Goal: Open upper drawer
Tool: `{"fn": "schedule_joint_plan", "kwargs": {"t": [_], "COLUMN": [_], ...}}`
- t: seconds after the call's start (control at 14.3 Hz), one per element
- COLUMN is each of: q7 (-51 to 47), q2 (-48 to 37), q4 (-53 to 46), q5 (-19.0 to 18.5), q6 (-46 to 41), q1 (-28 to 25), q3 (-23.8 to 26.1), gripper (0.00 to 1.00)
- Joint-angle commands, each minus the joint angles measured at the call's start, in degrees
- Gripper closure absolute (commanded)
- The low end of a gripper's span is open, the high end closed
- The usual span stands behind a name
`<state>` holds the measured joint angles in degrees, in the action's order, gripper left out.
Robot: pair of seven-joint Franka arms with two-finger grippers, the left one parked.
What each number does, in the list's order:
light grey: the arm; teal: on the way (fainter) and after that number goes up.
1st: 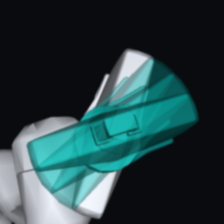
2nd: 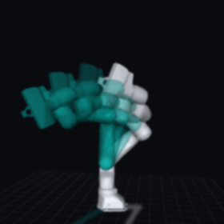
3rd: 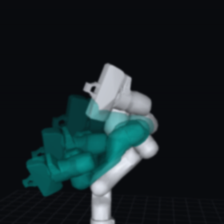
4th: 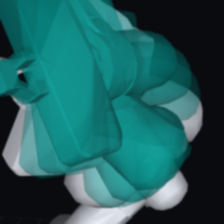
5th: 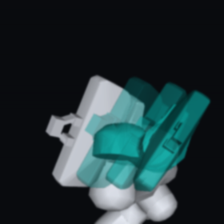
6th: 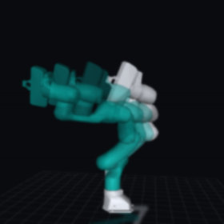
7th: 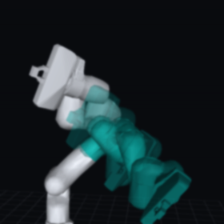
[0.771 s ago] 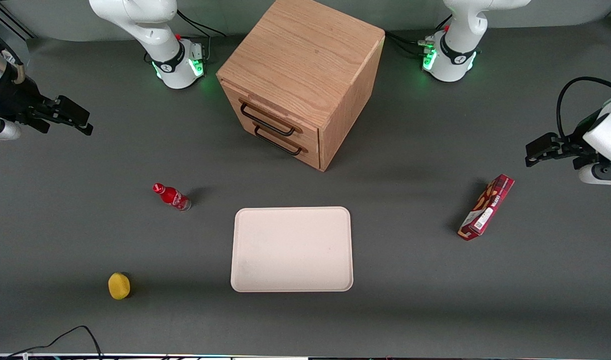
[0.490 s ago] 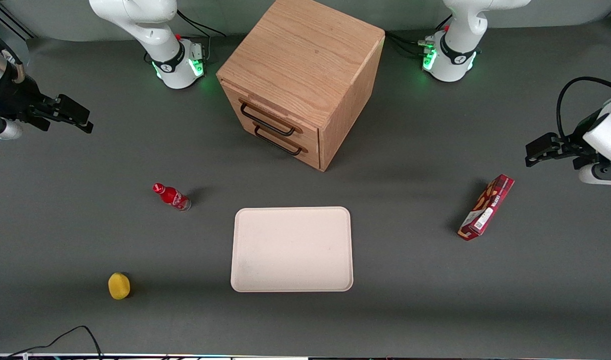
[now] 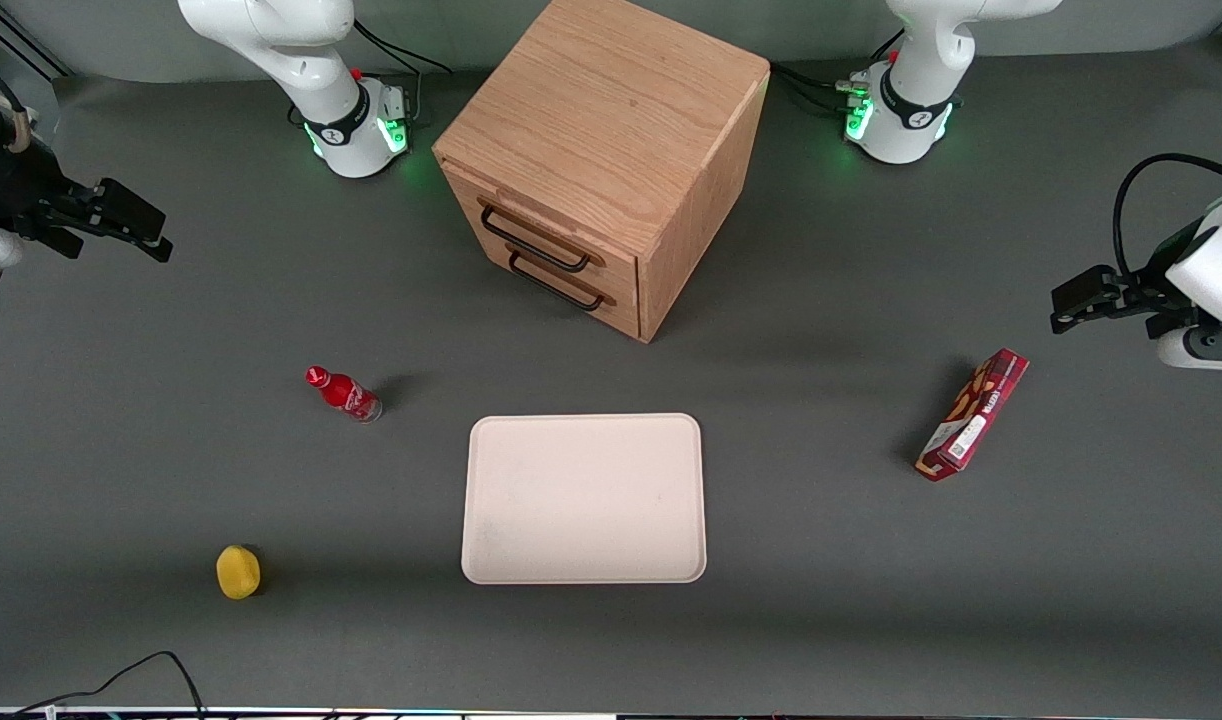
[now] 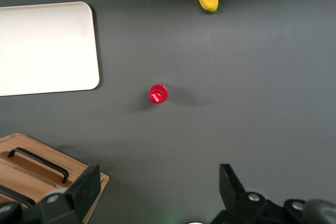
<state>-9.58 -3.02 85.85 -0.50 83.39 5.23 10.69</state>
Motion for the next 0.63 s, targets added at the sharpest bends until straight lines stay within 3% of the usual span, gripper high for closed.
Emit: {"fn": "schedule_joint_plan", "kwargs": {"t": [0.0, 0.14, 0.28, 0.42, 0.56], "q7": [1.6, 6.6, 21.8, 24.8, 27.5], "q2": [0.6, 0.9, 0.9, 1.0, 2.7], "q4": [-1.6, -1.7, -2.2, -2.4, -2.8], "q5": [-0.4, 1.1, 3.5, 7.3, 9.6], "q6": [-1.0, -0.4, -0.5, -0.4, -0.2], "q1": [-0.4, -0.4, -0.5, -1.2, -1.5], "q3": [1.7, 4.0, 5.7, 7.1, 11.6], "gripper": [0.0, 0.0, 0.0, 0.0, 0.0]}}
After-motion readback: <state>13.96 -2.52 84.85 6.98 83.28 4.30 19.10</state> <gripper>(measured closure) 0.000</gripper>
